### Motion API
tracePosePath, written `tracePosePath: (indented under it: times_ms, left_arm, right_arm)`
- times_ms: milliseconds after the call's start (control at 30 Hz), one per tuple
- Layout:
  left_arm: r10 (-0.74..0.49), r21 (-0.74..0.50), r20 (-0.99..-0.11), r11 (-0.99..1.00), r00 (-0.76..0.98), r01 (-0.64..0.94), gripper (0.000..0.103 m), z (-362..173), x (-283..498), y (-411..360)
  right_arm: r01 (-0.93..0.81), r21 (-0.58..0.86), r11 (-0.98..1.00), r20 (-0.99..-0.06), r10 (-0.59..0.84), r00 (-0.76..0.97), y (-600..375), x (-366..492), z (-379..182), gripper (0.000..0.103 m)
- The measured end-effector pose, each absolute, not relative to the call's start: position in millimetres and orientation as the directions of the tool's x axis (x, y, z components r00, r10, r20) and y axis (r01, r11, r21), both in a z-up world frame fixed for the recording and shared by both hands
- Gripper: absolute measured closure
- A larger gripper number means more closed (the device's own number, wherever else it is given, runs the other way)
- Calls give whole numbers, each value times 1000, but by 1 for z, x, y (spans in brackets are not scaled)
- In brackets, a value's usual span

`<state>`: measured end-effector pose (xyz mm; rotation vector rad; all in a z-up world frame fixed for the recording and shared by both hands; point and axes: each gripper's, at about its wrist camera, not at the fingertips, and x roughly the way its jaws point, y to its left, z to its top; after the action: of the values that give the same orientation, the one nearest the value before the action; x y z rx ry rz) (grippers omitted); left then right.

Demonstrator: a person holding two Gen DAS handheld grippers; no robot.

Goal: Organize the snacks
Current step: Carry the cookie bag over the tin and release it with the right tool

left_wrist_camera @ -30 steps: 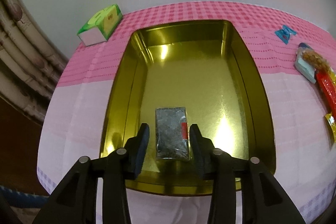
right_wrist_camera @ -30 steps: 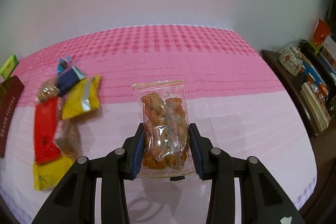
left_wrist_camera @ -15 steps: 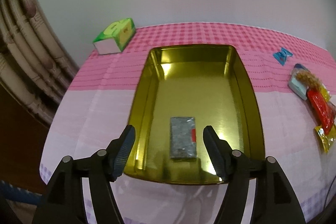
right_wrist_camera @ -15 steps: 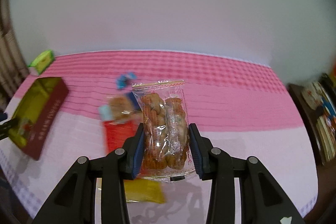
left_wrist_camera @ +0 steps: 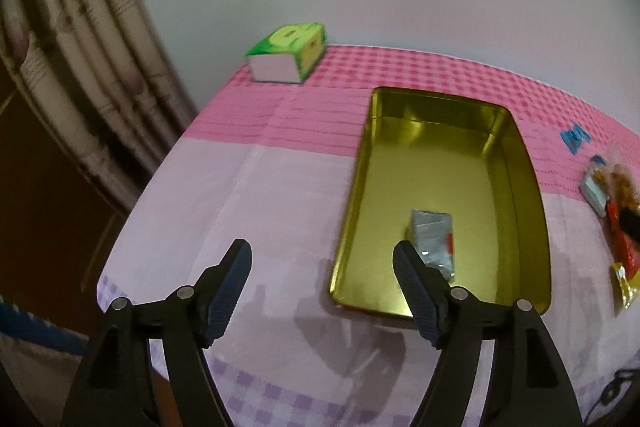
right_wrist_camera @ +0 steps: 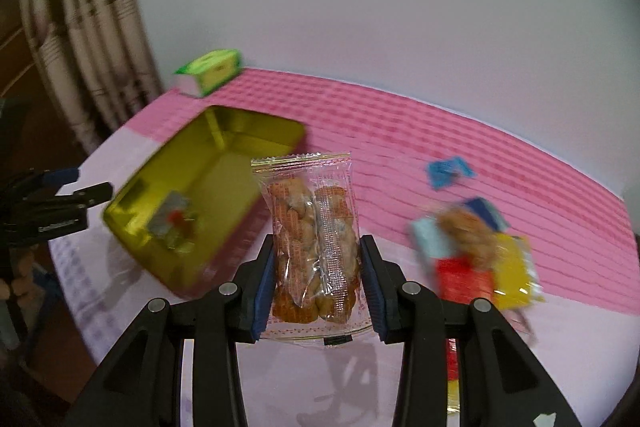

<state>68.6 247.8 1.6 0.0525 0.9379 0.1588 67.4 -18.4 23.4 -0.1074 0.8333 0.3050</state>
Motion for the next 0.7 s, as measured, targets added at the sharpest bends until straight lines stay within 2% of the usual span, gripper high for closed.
tracePosePath:
  times_ms: [433,700]
  left_arm:
    - [183,107,-827,979,532,-171,29,-5,67,281]
    - [161,130,-824,987,543,-96,27,-6,67,276]
  right_arm:
    - [-413,30,910,-788,276,550,62,88,2,67]
    - [-425,11,905,-814,255,522,90,101,-13,67]
